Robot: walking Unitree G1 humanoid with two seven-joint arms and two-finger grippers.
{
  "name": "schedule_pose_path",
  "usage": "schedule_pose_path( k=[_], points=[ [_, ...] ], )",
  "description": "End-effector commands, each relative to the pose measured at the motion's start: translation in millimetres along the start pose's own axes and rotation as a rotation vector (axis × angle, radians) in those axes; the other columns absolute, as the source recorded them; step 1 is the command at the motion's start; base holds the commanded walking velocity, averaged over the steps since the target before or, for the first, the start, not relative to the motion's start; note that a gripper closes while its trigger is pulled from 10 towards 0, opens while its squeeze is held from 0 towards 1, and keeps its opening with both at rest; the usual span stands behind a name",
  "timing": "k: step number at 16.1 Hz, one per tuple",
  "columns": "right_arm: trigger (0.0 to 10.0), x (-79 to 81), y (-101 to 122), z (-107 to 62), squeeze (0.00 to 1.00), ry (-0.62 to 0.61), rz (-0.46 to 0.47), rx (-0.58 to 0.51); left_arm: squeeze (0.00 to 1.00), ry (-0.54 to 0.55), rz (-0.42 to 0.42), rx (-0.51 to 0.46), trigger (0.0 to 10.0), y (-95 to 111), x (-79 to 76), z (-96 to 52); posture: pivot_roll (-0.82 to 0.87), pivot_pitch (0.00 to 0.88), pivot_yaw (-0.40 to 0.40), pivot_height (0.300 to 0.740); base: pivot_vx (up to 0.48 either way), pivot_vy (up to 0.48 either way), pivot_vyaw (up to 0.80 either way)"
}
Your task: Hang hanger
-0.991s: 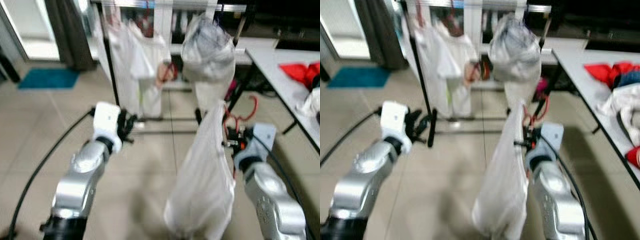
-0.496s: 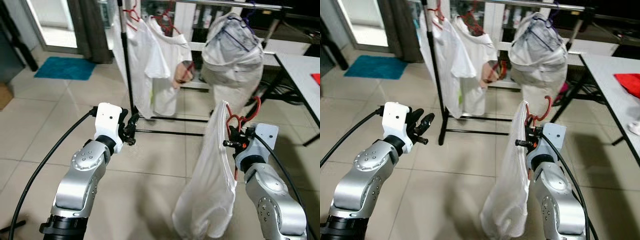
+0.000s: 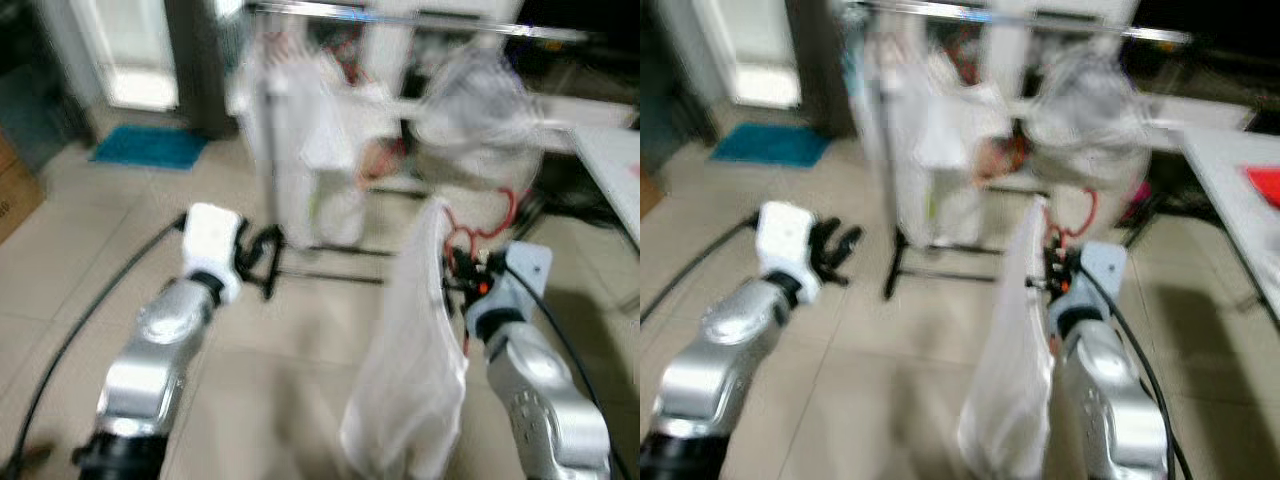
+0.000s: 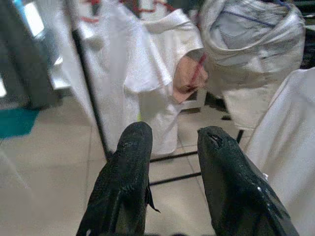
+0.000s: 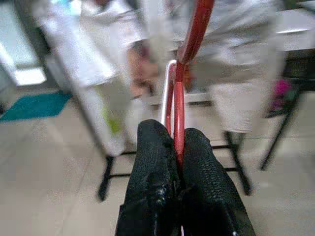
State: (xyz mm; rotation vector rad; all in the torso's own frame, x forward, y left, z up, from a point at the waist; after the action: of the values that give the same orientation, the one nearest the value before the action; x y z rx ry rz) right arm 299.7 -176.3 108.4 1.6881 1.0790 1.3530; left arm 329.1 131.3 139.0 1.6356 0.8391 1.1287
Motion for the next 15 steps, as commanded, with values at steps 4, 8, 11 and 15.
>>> schedule_pose_path(
  k=[4, 8, 11, 15],
  points=[
    [10.0, -4.5, 11.4, -2.8, 0.00, -0.011, -0.009, -0.036, 0.00, -0.044, 0.001, -0.026, 10.0, 8.4, -12.6, 3.4, -0.02, 0.044, -0.034, 0.740, 0.346, 0.000, -0.80],
    [10.0, -4.0, 11.6, -3.0, 0.00, -0.008, -0.013, -0.035, 0.00, -0.047, 0.003, -0.026, 10.0, 8.2, -13.8, 3.1, -0.02, 0.044, -0.037, 0.740, 0.347, 0.000, -0.37],
    [10.0, -1.9, 10.4, -1.2, 0.00, 0.000, -0.019, -0.028, 0.00, -0.042, 0.001, -0.026, 10.0, 7.7, -12.9, 3.0, -0.02, 0.040, -0.042, 0.740, 0.346, 0.000, 0.00],
    [10.0, -1.5, 5.4, -0.8, 0.00, -0.011, -0.060, -0.013, 0.00, -0.040, -0.004, -0.019, 10.0, 5.0, -13.8, 1.5, -0.01, 0.037, -0.044, 0.740, 0.347, 0.000, 0.00]
  ],
)
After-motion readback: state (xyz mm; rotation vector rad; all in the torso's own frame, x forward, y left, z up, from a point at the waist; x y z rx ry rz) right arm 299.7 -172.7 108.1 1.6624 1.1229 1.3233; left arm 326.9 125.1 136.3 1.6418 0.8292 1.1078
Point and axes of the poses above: a point about 5 cm out from each wrist's last joint towards the gripper, its own z axis pointing out of the wrist towards the gripper, its own y axis along the axis of the wrist's last joint, x = y × z, the point moved 5 cm from there along z, pointing out of the wrist towards the gripper, and after that the axes turned 14 degrees about z, right-handed, at the moved point
